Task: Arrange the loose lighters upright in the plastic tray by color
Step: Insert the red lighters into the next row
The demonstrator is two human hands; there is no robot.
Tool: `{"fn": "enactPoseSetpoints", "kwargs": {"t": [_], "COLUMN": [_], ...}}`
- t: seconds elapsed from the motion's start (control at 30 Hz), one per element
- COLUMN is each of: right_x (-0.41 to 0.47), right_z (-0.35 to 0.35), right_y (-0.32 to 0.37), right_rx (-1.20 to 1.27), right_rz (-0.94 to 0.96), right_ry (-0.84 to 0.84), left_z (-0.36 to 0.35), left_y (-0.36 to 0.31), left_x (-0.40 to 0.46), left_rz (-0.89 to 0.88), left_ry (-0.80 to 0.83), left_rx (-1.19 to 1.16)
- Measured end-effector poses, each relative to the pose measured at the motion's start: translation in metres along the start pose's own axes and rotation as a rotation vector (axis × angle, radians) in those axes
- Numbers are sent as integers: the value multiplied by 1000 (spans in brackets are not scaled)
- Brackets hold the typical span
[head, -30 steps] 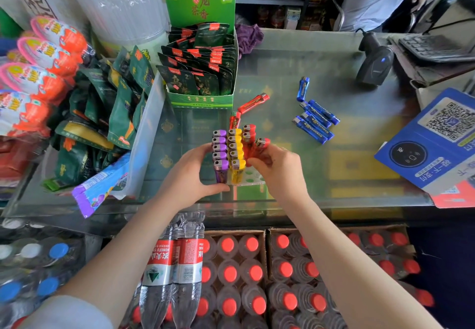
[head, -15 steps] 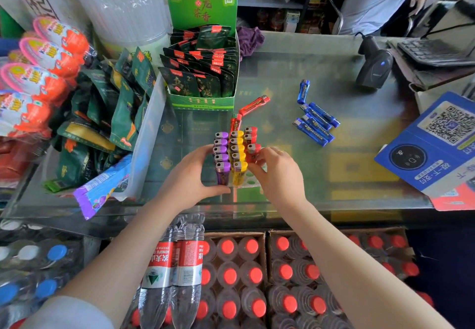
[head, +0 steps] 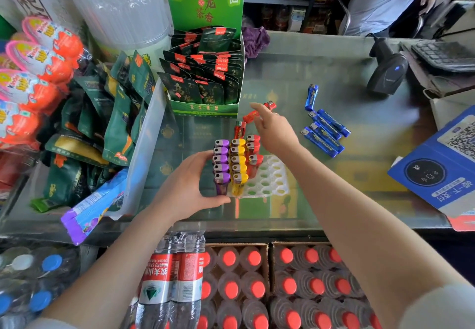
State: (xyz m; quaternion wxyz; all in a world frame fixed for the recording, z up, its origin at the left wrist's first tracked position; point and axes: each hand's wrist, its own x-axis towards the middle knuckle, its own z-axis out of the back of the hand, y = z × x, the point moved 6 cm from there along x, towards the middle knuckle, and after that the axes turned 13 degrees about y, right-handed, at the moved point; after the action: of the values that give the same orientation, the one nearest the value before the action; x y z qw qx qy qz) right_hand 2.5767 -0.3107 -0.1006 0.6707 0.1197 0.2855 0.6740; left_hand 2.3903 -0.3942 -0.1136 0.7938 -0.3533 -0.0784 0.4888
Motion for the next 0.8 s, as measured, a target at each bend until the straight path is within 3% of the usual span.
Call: {"fn": "enactPoseSetpoints", "kwargs": {"t": [0.13,0.4,0.63,0.8], "right_x": [15,-24,-18,-57], "right_z": [-1,7,16,20], "right_y": [4,-11,-32,-26], "right_rx": [-213,-198,102,464], "right_rz": [-98,-53,-269,-146], "right_ry": [7,-140,-76,-162], "left_z": [-1,0,0,0], "left_y": [1,-1,-4,-7], "left_x": [1,-1,-1,-4], "left_rz": [8,7,15,29], "left_ry": [2,1,0,-19], "left_rx": [-3,-20,-15,-10]}}
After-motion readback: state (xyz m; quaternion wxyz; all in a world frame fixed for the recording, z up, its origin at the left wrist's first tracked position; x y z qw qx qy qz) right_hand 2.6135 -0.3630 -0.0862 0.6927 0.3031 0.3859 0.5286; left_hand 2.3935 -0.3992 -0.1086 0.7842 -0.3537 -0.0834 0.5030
